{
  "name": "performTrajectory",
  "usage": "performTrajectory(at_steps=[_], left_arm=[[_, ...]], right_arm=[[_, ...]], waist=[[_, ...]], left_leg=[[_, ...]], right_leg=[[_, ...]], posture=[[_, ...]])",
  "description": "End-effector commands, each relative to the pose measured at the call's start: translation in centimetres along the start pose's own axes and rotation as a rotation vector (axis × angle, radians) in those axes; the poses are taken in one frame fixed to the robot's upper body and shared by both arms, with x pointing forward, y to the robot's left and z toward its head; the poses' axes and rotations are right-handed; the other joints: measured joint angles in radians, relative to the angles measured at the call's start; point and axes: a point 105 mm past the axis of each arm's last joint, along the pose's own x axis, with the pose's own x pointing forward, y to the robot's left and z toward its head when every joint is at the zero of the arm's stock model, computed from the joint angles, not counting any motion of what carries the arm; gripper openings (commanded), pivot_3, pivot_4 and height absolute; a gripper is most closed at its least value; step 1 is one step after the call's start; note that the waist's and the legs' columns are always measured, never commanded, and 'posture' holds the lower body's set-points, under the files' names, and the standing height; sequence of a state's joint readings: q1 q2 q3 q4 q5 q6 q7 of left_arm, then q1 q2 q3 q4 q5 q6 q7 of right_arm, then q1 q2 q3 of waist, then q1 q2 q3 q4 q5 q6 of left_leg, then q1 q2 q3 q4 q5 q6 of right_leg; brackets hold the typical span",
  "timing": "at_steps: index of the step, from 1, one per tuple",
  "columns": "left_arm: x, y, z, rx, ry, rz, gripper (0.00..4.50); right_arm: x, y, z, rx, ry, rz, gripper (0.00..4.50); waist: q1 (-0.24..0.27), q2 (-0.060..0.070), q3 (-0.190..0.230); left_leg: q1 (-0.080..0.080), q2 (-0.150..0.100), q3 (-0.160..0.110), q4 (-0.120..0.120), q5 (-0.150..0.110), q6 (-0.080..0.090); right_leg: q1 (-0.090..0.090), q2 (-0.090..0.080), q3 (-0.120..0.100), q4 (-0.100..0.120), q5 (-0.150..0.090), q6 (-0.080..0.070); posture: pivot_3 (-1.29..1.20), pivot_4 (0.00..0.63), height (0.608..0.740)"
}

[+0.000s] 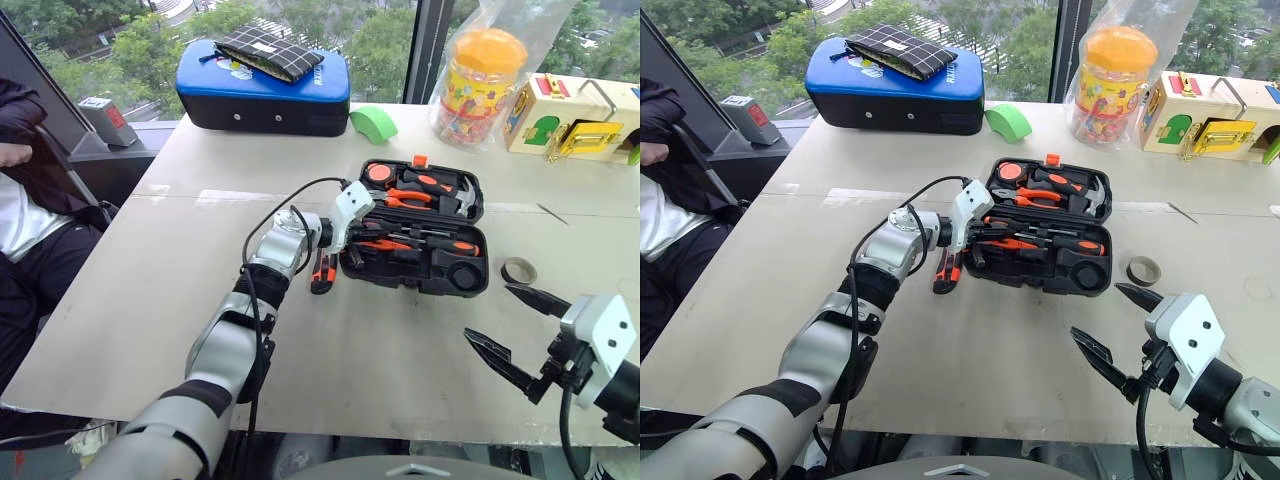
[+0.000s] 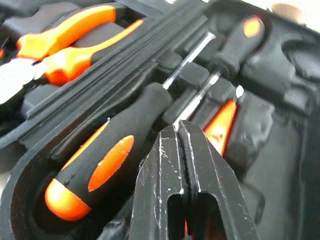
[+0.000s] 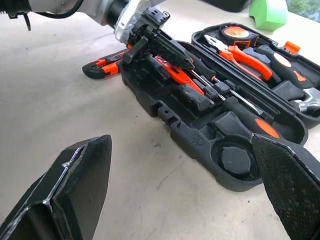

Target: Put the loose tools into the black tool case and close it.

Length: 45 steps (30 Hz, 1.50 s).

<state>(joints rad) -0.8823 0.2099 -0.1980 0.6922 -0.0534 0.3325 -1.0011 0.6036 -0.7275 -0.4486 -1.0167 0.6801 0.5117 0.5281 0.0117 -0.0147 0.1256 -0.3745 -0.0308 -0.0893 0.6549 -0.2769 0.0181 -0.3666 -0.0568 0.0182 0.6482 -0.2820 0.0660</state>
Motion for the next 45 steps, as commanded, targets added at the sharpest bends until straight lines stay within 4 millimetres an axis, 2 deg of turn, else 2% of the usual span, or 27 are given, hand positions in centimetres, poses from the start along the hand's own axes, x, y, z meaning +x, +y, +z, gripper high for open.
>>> performTrajectory(at_steps=[1,3,5,7,9,12,16,18,20,21,25,30,36,40,42,45], left_arm=[[-0.1,-0.1,-1.1,0.031,0.063,0.002,0.01],[-0.2,-0.1,-1.0,0.032,0.038,0.004,0.01],[-1.5,0.4,3.0,-0.041,-0.207,0.027,0.01],[-3.9,1.6,4.8,-0.099,-0.324,0.1,0.01],[-5.9,2.2,4.5,-0.099,-0.321,0.19,0.01],[-8.9,1.8,2.9,-0.137,-0.293,0.326,0.54],[-10.6,-0.4,0.4,-0.198,-0.18,0.479,2.1],[-10.7,-1.5,-1.0,-0.223,-0.1,0.543,3.01],[-10.8,-2.1,-1.5,-0.212,-0.057,0.599,4.06],[-10.7,-2.4,-1.7,-0.217,-0.042,0.613,4.36],[-10.1,-4.1,-3.4,-0.236,0.04,0.61,4.36],[-9.6,-4.9,-4.7,-0.247,0.119,0.578,4.36],[-9.7,-4.7,-4.9,-0.25,0.119,0.617,4.36],[-10.9,-4.8,-3.7,-0.263,0.04,0.626,4.36],[-11.7,-5.3,-3.8,-0.265,0.044,0.612,4.36],[-11.9,-5.7,-4.2,-0.265,0.072,0.594,4.36]], right_arm=[[0.0,0.3,1.0,-0.04,-0.035,0.002,4.5],[0.0,0.4,1.0,-0.04,-0.036,0.004,4.5],[0.2,0.5,1.2,-0.04,-0.047,0.015,4.5],[0.2,0.6,1.3,-0.044,-0.053,0.028,4.5],[0.3,0.7,1.2,-0.046,-0.05,0.031,4.5],[0.6,0.5,1.2,-0.048,-0.055,0.04,4.5],[1.0,0.2,1.3,-0.049,-0.066,0.075,4.5],[1.2,0.1,1.3,-0.05,-0.067,0.093,4.5],[1.4,-0.1,1.4,-0.053,-0.067,0.11,4.5],[1.4,-0.2,1.4,-0.054,-0.067,0.118,4.5],[1.5,-0.5,1.5,-0.064,-0.057,0.149,4.5],[1.7,-0.8,1.5,-0.072,-0.048,0.176,4.5],[1.8,-0.7,1.6,-0.073,-0.049,0.18,4.5],[1.7,-0.5,1.6,-0.069,-0.046,0.189,4.5],[1.7,-0.7,1.6,-0.068,-0.044,0.193,4.5],[1.8,-0.9,1.4,-0.069,-0.042,0.192,4.5]], waist=[[0.0,0.0,0.0],[0.0,0.0,0.0],[-0.002,0.0,0.0],[-0.003,-0.001,0.001],[-0.007,-0.001,0.001],[-0.015,0.002,-0.001],[-0.01,0.002,-0.001],[0.003,0.001,0.0],[0.011,0.001,0.0],[0.013,0.001,-0.001],[0.007,0.001,-0.001],[0.003,0.002,-0.002],[0.004,0.002,-0.002],[0.003,0.002,-0.001],[0.002,0.002,-0.001],[0.002,0.002,-0.001]], left_leg=[[0.0,0.0,0.0,0.0,0.0,0.0],[0.0,0.0,0.0,0.0,0.0,0.0],[0.0,0.001,0.0,0.0,0.0,0.0],[0.0,0.001,0.0,0.0,0.0,0.0],[-0.002,0.002,0.0,0.0,0.0,0.0],[-0.002,0.002,0.0,-0.001,0.0,-0.001],[-0.002,0.002,-0.001,-0.002,0.001,-0.002],[-0.002,0.001,-0.001,-0.002,0.0,-0.001],[-0.002,0.0,-0.002,-0.001,0.0,-0.001],[-0.002,-0.001,-0.002,-0.001,0.0,-0.001],[-0.001,-0.002,0.0,-0.002,0.0,-0.001],[0.0,0.0,-0.001,-0.003,0.0,-0.001],[0.0,-0.001,0.0,-0.003,0.0,-0.001],[0.004,-0.001,0.0,-0.004,0.0,-0.001],[0.004,0.0,0.0,-0.005,0.0,-0.001],[0.004,0.0,0.0,-0.006,0.0,-0.001]], right_leg=[[0.0,0.0,0.0,0.0,0.0,0.0],[0.0,0.0,0.0,0.0,0.0,0.0],[0.0,0.0,0.001,0.0,0.0,0.0],[-0.001,0.0,0.001,0.0,0.0,0.0],[-0.003,0.0,0.001,0.001,0.0,0.0],[-0.003,0.0,0.001,0.0,0.0,0.0],[-0.003,-0.002,0.005,-0.002,0.0,0.0],[-0.003,-0.004,0.006,-0.002,0.0,0.0],[-0.002,-0.004,0.006,-0.002,0.0,0.0],[-0.002,-0.005,0.005,-0.002,0.0,0.0],[-0.001,-0.005,0.004,-0.001,0.0,0.0],[-0.002,-0.004,0.004,-0.002,0.0,0.0],[-0.001,-0.005,0.004,-0.002,0.0,0.0],[0.003,-0.005,0.004,-0.003,0.0,0.0],[0.003,-0.005,0.004,-0.004,0.0,0.0],[0.003,-0.005,0.004,-0.004,0.0,-0.001]], posture=[[0.0,0.15,0.74],[0.0,0.15,0.74],[0.0,0.15,0.74],[0.0,0.15,0.74],[0.0,0.15,0.74],[0.0,0.15,0.74],[0.0,0.15,0.74],[0.0,0.15,0.74],[0.0,0.15,0.74],[0.0,0.15,0.74],[0.0,0.15,0.74],[0.0,0.15,0.74],[0.0,0.15,0.74],[0.0,0.15,0.74],[0.0,0.15,0.74],[0.0,0.15,0.74]])
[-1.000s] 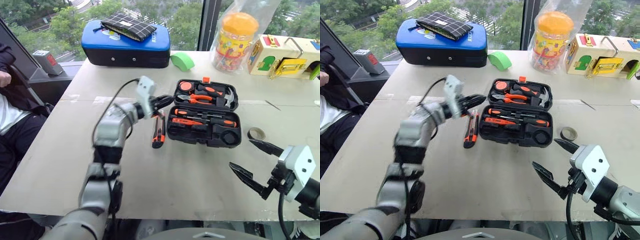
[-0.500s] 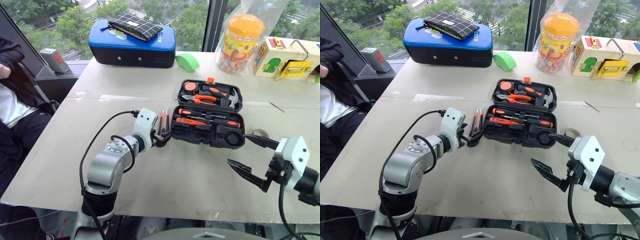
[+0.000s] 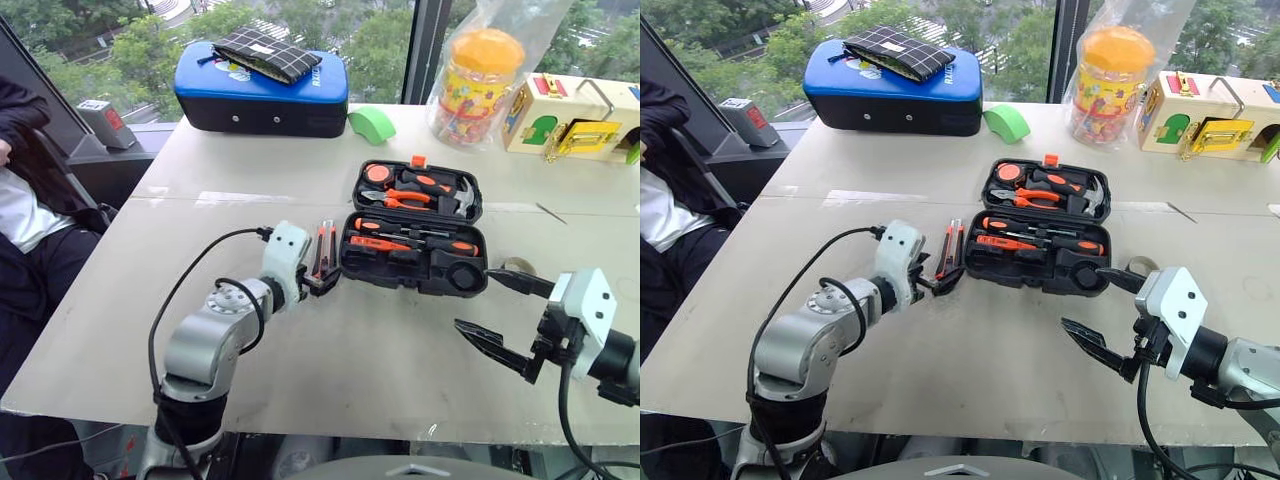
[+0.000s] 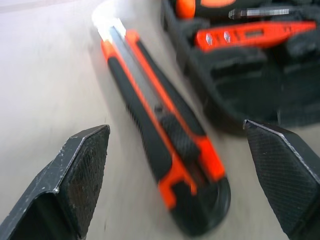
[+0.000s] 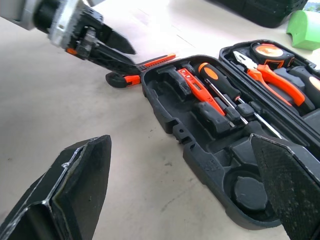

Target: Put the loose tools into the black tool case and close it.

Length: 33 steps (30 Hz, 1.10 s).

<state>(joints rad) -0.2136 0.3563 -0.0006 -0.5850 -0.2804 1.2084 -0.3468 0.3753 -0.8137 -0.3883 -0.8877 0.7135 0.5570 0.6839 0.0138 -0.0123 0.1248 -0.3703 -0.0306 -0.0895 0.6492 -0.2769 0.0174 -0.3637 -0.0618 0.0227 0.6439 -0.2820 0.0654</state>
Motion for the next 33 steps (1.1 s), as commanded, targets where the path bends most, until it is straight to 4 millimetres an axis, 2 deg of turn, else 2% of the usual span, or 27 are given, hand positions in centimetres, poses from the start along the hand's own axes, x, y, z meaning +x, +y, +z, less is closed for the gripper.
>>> performTrajectory(at_steps=[1,5,10,17,18,19,23,27,29,31,33], left_arm=[[-0.6,-0.3,0.5,0.034,-0.017,-0.015,4.36],[0.4,-0.6,-0.3,0.05,0.02,-0.015,4.36],[1.8,-0.8,0.0,0.034,0.003,0.002,4.36],[3.1,0.0,-0.3,0.029,0.027,0.094,4.36],[3.1,0.2,-0.4,0.032,0.03,0.101,3.83],[3.1,0.4,-0.5,0.03,0.025,0.105,3.58],[2.4,1.1,-0.2,0.067,-0.004,0.088,1.72],[1.3,2.4,0.6,0.13,-0.086,0.044,1.68],[0.7,3.9,2.2,0.198,-0.163,0.035,1.68],[0.2,4.4,4.9,0.26,-0.264,-0.067,1.68],[0.0,3.4,7.1,0.369,-0.329,-0.254,1.68]], right_arm=[[0.0,-0.1,0.6,-0.03,-0.021,0.006,4.5],[0.2,-0.2,1.1,-0.039,-0.039,0.019,4.5],[0.1,0.5,1.6,-0.054,-0.056,0.068,4.5],[0.1,0.8,1.8,-0.114,-0.057,0.096,4.5],[0.2,0.8,1.8,-0.115,-0.058,0.096,4.5],[0.2,0.8,1.7,-0.115,-0.058,0.096,4.5],[0.3,0.9,1.6,-0.115,-0.057,0.1,4.5],[0.4,0.8,1.4,-0.113,-0.056,0.099,4.5],[0.5,0.8,1.3,-0.112,-0.059,0.095,4.5],[0.4,0.7,1.3,-0.111,-0.062,0.087,4.5],[0.3,0.5,1.2,-0.11,-0.064,0.077,4.5]], waist=[[0.003,0.0,0.0],[0.003,0.0,0.001],[0.003,-0.001,0.001],[0.007,-0.001,0.001],[0.006,-0.001,0.001],[0.006,-0.001,0.001],[0.004,-0.001,0.001],[0.0,0.0,0.002],[0.001,0.0,0.003],[0.002,0.0,0.004],[0.011,0.0,0.006]], left_leg=[[0.0,0.0,0.0,0.0,0.0,0.0],[0.0,-0.002,0.001,0.0,0.0,0.0],[-0.001,-0.002,-0.001,0.0,0.0,0.0],[-0.001,-0.002,-0.001,0.0,0.0,0.0],[0.0,-0.002,0.0,0.0,0.0,0.0],[0.001,-0.002,0.0,0.0,0.0,0.0],[0.001,-0.002,0.0,0.0,0.0,0.0],[0.001,-0.001,0.0,-0.001,0.0,0.0],[0.001,0.0,0.0,-0.002,0.0,0.0],[0.0,0.0,-0.001,-0.003,0.0,0.0],[-0.001,0.0,-0.002,-0.002,0.0,0.0]], right_leg=[[0.0,0.0,0.0,0.0,0.0,0.0],[0.001,-0.001,0.0,-0.001,0.0,0.0],[0.001,-0.002,0.001,-0.001,0.0,0.0],[0.001,-0.002,0.0,-0.002,0.0,0.0],[0.002,-0.002,0.0,-0.002,0.0,0.0],[0.002,-0.002,0.0,-0.002,0.0,0.0],[0.002,-0.002,0.0,-0.001,0.0,0.0],[0.002,-0.003,0.001,-0.002,0.0,0.0],[0.0,-0.004,0.002,-0.002,0.0,0.0],[0.0,-0.005,0.001,-0.002,0.0,0.0],[0.0,-0.005,-0.001,-0.003,0.0,0.0]], posture=[[0.0,0.15,0.74],[0.0,0.15,0.74],[0.0,0.15,0.74],[0.0,0.15,0.74],[0.0,0.15,0.74],[0.0,0.15,0.74],[0.0,0.15,0.74],[0.0,0.15,0.74],[0.0,0.15,0.74],[0.0,0.15,0.74],[0.0,0.15,0.74]])
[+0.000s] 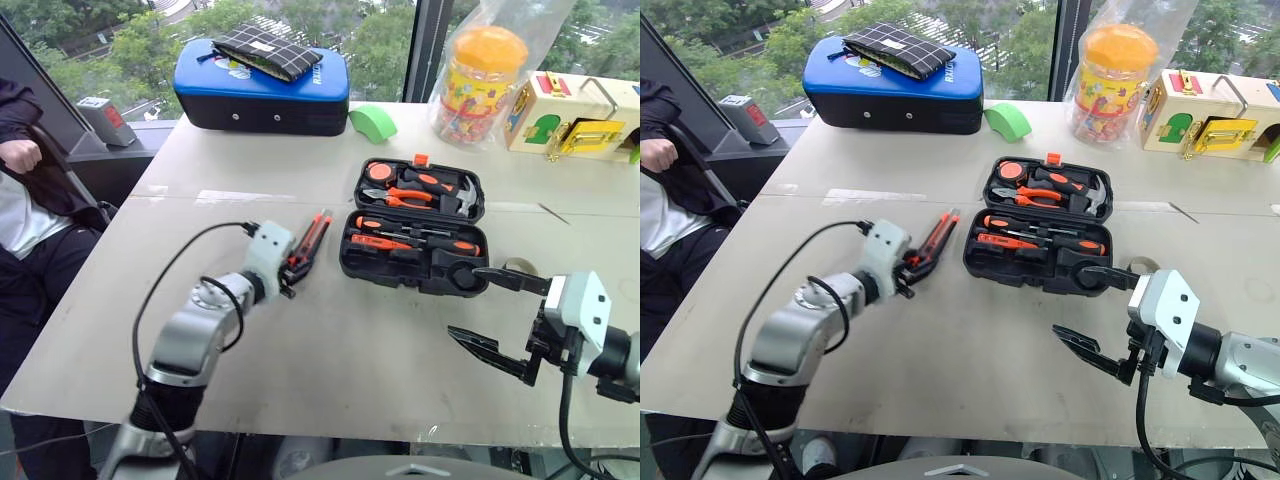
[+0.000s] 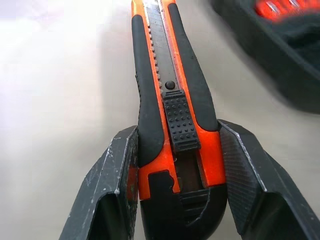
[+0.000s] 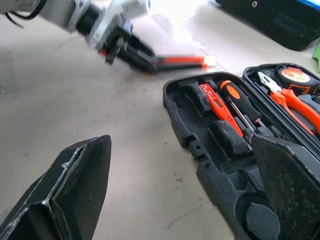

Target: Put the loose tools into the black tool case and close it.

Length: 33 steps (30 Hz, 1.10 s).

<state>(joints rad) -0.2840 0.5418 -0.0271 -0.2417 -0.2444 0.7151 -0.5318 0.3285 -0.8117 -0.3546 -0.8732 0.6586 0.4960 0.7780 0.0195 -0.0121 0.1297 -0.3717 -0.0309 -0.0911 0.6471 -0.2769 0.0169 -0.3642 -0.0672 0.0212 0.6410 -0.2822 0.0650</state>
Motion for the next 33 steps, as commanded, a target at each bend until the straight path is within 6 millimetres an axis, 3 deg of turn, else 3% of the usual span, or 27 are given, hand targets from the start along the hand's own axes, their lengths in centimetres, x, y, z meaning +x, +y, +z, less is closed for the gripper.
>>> performTrajectory(at_steps=[1,6,13,18,23,29,33], left_arm=[[-0.5,-1.0,6.3,0.2,-0.239,-0.332,1.68],[1.7,-3.4,8.0,0.441,-0.217,-0.73,1.68],[4.9,-6.5,7.2,0.722,-0.091,-1.023,1.68],[6.4,-7.8,6.2,0.779,-0.048,-1.059,1.68],[7.8,-7.7,5.9,0.802,0.01,-1.001,1.68],[8.1,-6.5,5.2,0.834,0.063,-0.956,1.68],[7.7,-6.8,5.1,0.835,0.057,-0.997,1.68]], right_arm=[[-0.2,-0.2,0.4,-0.029,-0.025,-0.013,4.5],[-0.5,-0.4,0.2,-0.03,-0.023,-0.035,4.5],[-1.9,0.0,0.2,-0.038,0.016,-0.085,4.5],[-3.4,0.3,-0.1,-0.028,0.053,-0.143,4.5],[-5.1,-0.3,-0.5,-0.041,0.095,-0.18,4.5],[-5.6,-0.6,-0.5,-0.048,0.102,-0.193,4.5],[-5.4,-0.7,-0.7,-0.046,0.1,-0.194,4.5]], waist=[[0.008,0.0,0.001],[0.018,0.001,0.0],[-0.003,-0.001,0.001],[-0.018,-0.001,0.001],[-0.018,-0.002,0.002],[-0.019,-0.003,0.002],[-0.02,-0.002,0.002]], left_leg=[[-0.001,-0.001,-0.001,0.001,0.0,0.0],[-0.004,-0.007,0.001,0.003,0.001,-0.002],[-0.008,-0.009,-0.002,0.004,0.0,0.0],[-0.007,-0.008,-0.001,0.004,-0.003,0.006],[-0.006,-0.006,-0.001,0.006,-0.003,0.006],[-0.003,-0.005,-0.001,0.007,-0.003,0.006],[-0.003,-0.004,-0.001,0.006,-0.003,0.006]], right_leg=[[0.0,0.0,-0.002,0.0,0.0,0.0],[0.0,-0.002,-0.005,-0.004,0.0,0.0],[-0.002,0.001,-0.007,-0.005,0.0,0.002],[-0.002,0.003,-0.006,-0.002,-0.001,0.003],[-0.001,0.003,-0.006,0.002,-0.001,0.003],[0.001,0.004,-0.005,0.002,0.0,0.004],[0.0,0.005,-0.006,0.002,0.0,0.004]], posture=[[0.0,0.15,0.74],[0.0,0.15,0.74],[0.0,0.15,0.74],[0.0,0.15,0.74],[0.0,0.15,0.74],[0.0,0.15,0.74],[0.0,0.15,0.74]])
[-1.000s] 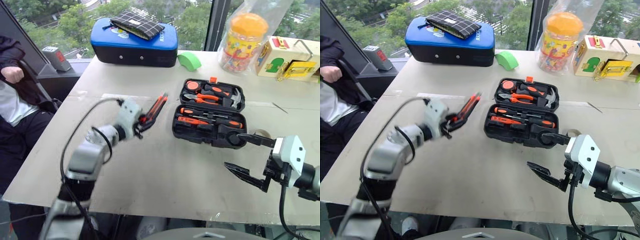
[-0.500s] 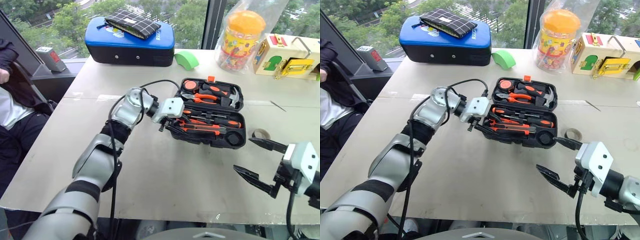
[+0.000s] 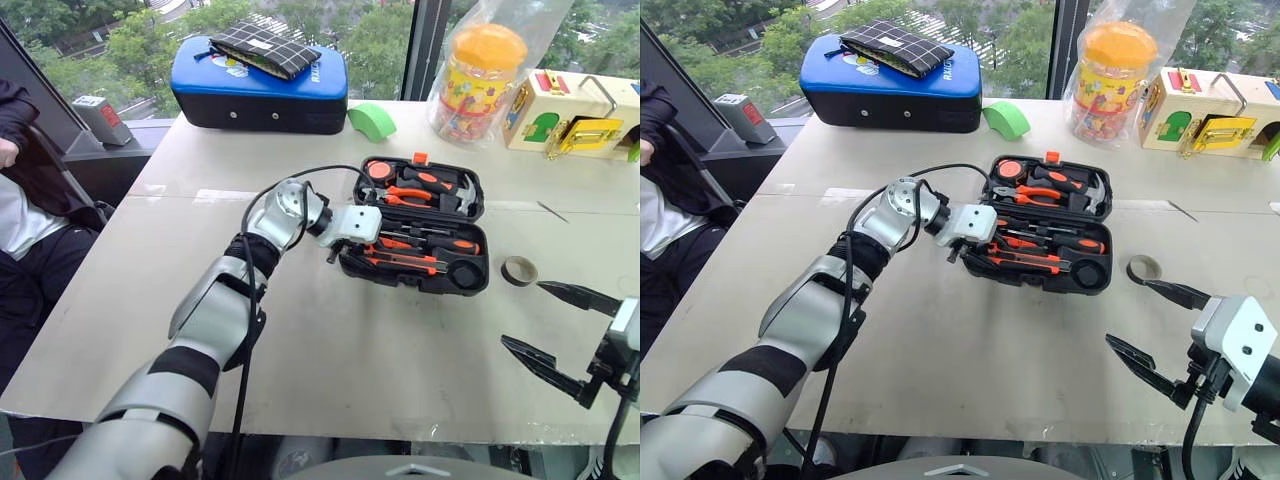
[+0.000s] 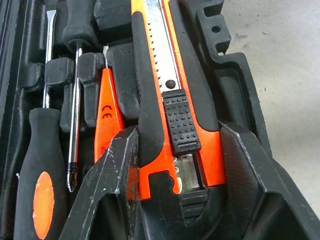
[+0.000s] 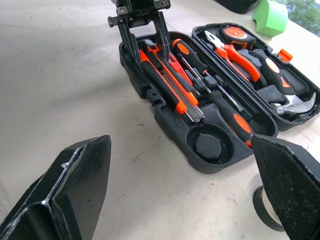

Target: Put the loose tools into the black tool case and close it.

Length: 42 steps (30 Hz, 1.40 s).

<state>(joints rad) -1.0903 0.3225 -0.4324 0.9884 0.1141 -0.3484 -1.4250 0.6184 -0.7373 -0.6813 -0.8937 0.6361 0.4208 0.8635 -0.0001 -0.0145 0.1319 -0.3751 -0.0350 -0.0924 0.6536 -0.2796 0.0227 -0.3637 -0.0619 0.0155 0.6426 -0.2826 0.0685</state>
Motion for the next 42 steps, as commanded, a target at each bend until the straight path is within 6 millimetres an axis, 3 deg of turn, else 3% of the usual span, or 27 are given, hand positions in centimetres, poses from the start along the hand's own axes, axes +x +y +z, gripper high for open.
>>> performTrajectory(at_steps=[1,10,12,15,19,20,27,35,42], left_arm=[[-0.4,-0.3,-0.1,0.014,0.015,-0.036,1.68],[-0.5,-0.5,0.1,0.008,0.011,-0.084,1.68],[-0.7,-0.5,0.4,0.005,-0.005,-0.091,2.78],[-1.9,0.8,2.0,-0.032,-0.108,-0.023,4.06],[-4.2,1.8,3.5,-0.219,-0.252,0.014,4.06],[-4.5,1.7,3.4,-0.251,-0.262,0.015,3.38],[-3.0,0.6,2.9,-0.338,-0.288,0.121,0.15],[1.1,-1.9,-1.0,-0.36,-0.032,0.164,0.02],[2.8,-1.8,-1.5,-0.404,0.005,0.159,0.02]], right_arm=[[0.1,-0.1,0.5,-0.03,-0.026,-0.01,4.5],[0.5,-0.3,0.5,-0.037,-0.032,-0.006,4.5],[0.6,-0.3,0.6,-0.039,-0.034,-0.007,4.5],[0.7,-0.3,0.5,-0.04,-0.034,-0.009,4.5],[0.9,-0.3,0.4,-0.04,-0.036,-0.011,4.5],[1.0,-0.3,0.4,-0.04,-0.037,-0.012,4.5],[1.7,-0.3,0.3,-0.038,-0.052,-0.007,4.5],[2.2,0.0,0.5,-0.032,-0.059,0.004,4.5],[2.2,0.6,0.6,-0.013,-0.052,0.018,4.5]], waist=[[-0.001,0.0,0.0],[-0.004,0.0,0.0],[-0.005,0.0,0.0],[-0.008,0.0,0.0],[-0.012,0.0,0.0],[-0.013,0.0,0.0],[-0.01,0.002,-0.001],[0.004,0.002,-0.002],[0.02,0.003,-0.003]], left_leg=[[0.0,0.0,0.0,0.0,0.0,0.0],[0.0,0.0,0.0,0.0,0.0,0.0],[0.0,0.0,0.0,0.0,0.0,0.0],[0.0,0.0,0.0,0.0,0.0,0.0],[-0.001,0.0,0.0,0.0,0.0,0.0],[-0.001,0.0,0.0,0.0,0.0,0.0],[0.0,0.001,0.0,0.0,0.0,0.0],[0.001,0.001,0.0,0.0,0.0,0.0],[0.014,0.0,0.003,0.0,0.0,0.0]], right_leg=[[0.0,0.0,0.0,0.0,0.0,0.0],[0.0,0.0,0.0,0.0,0.0,0.0],[0.0,0.0,0.0,0.0,0.0,0.0],[0.0,0.0,0.0,0.0,0.0,0.0],[-0.001,0.001,0.0,0.0,0.0,0.0],[-0.001,0.001,0.0,0.001,0.0,0.0],[0.0,0.001,0.001,0.001,0.0,0.0],[0.0,0.0,0.001,0.001,0.0,0.0],[0.013,-0.001,0.004,0.0,0.0,0.0]], posture=[[0.0,0.15,0.74],[0.0,0.15,0.74],[0.0,0.15,0.74],[0.0,0.15,0.74],[0.0,0.15,0.74],[0.0,0.15,0.74],[0.0,0.15,0.74],[0.0,0.15,0.74],[0.0,0.15,0.74]])
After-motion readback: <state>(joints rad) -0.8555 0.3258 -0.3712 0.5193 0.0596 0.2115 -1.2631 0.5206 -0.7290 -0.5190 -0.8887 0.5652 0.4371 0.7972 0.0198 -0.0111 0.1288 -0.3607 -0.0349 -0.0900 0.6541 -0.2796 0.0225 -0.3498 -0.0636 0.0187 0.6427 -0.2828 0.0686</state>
